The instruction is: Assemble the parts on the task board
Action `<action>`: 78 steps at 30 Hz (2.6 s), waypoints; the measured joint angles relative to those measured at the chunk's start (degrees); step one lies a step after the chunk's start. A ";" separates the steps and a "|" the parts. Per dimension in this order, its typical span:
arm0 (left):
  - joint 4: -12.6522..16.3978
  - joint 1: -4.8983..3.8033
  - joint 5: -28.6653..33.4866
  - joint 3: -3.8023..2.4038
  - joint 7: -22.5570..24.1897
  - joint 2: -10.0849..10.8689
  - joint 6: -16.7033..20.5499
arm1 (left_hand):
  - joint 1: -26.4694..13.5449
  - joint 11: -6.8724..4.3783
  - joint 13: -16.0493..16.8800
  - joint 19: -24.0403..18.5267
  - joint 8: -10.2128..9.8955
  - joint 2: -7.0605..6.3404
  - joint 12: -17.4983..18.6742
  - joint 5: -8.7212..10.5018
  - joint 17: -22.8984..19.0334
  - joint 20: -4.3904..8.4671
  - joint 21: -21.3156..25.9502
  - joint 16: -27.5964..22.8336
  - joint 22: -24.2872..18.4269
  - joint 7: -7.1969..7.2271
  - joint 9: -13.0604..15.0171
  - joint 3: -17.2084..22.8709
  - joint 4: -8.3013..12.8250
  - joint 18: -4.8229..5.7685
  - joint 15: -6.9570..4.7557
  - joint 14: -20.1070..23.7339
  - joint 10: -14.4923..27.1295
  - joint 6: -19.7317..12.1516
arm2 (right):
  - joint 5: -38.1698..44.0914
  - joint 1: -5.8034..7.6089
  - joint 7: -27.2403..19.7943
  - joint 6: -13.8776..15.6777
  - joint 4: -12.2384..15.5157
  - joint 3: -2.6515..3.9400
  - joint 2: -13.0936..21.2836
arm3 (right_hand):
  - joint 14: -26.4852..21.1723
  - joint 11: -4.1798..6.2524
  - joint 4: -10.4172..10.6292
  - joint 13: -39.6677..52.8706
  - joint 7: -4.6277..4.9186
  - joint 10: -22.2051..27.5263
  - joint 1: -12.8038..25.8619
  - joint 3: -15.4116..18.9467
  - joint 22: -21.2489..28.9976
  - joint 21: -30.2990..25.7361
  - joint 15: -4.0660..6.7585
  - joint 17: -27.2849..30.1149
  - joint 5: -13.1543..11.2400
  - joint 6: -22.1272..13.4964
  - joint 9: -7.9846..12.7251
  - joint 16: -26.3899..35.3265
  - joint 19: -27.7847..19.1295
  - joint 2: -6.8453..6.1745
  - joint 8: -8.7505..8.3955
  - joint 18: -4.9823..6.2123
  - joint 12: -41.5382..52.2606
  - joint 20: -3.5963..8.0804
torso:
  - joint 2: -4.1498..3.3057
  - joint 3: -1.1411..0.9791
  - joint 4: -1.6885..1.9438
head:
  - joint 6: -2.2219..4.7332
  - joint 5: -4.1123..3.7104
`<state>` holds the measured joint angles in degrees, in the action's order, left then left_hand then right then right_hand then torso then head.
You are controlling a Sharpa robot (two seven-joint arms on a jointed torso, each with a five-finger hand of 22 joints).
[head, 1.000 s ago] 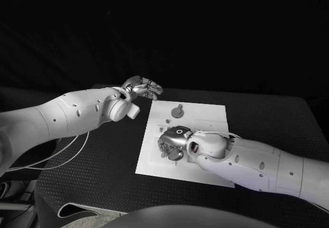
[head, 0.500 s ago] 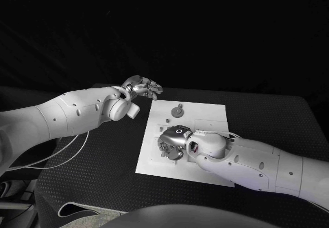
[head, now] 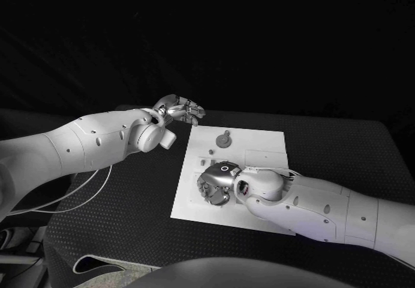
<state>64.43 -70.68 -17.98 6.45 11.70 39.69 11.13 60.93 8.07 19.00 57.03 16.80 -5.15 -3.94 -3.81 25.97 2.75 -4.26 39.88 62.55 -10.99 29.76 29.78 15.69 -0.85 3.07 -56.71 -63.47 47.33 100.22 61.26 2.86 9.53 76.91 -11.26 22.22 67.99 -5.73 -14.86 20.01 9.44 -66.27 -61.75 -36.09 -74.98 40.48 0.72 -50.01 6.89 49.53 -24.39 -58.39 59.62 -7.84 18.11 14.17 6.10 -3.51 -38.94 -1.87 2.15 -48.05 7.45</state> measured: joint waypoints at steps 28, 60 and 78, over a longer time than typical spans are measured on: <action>-0.10 0.00 0.00 0.00 -0.02 -0.03 -0.19 | 0.00 0.00 -0.05 0.00 0.00 0.00 0.00 0.00 0.14 0.00 0.00 -0.22 0.00 -0.04 -0.05 0.00 0.00 0.00 0.00 0.00 0.00 0.04 | -3.21 0.03 -0.44 4.23 0.05 0.02 0.49 | -3.14 -0.92 1.25 -0.07 0.59 1.89 -0.33 1.39 0.01 0.46 -1.00 0.42 -0.01 -2.41 0.61 -2.59 -2.22 -1.91 -0.48 0.11 -1.03 -0.79 | 0.00 -0.01 -0.02 | 0.46 -0.65; -0.55 0.00 0.03 0.01 -0.02 0.66 -0.14 | -0.21 0.00 -0.04 0.00 0.23 0.21 0.00 0.00 0.48 0.00 0.00 -0.45 0.00 -0.04 -0.09 -0.13 -0.13 0.00 -0.02 -0.02 0.00 0.04 | -25.64 7.19 -3.56 10.35 8.25 4.73 15.35 | -6.31 1.76 3.58 11.36 0.63 -3.08 1.73 4.79 0.05 0.23 1.22 4.79 -0.01 -1.54 -0.24 -3.26 -5.48 -0.90 1.09 0.87 7.30 -1.82 | 0.05 -0.12 -0.16 | 3.21 -3.12; -1.51 0.29 0.15 0.04 0.04 0.09 -0.14 | -0.43 0.00 -0.03 0.00 0.46 0.06 0.00 0.00 0.60 0.00 0.00 -0.44 0.00 -0.04 -0.08 -0.28 -0.28 0.00 -0.21 -0.21 0.00 0.04 | -44.07 10.26 15.72 -2.81 13.35 1.83 26.21 | -3.54 4.49 12.22 51.84 -2.91 4.14 9.15 5.40 0.04 7.54 4.40 -2.29 -0.01 0.71 -7.32 -26.38 0.10 -0.59 3.05 0.89 44.31 1.87 | 0.49 -0.65 -1.06 | 4.81 -5.86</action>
<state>62.92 -70.39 -17.83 6.49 11.74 39.78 11.00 60.50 8.07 18.96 57.03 17.26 -5.08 -3.94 -3.81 26.57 2.75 -4.27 39.44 62.55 -11.03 29.68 29.50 15.41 -0.86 2.87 -56.91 -63.47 47.37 56.15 71.53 18.58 6.72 90.26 -9.43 48.43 64.45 -1.24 -2.64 71.85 6.53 -62.13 -52.60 -30.69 -74.93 48.02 5.12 -52.30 6.88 50.24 -31.71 -84.77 59.72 -8.42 21.16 15.06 50.41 -1.65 -38.45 -2.52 1.09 -43.24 1.60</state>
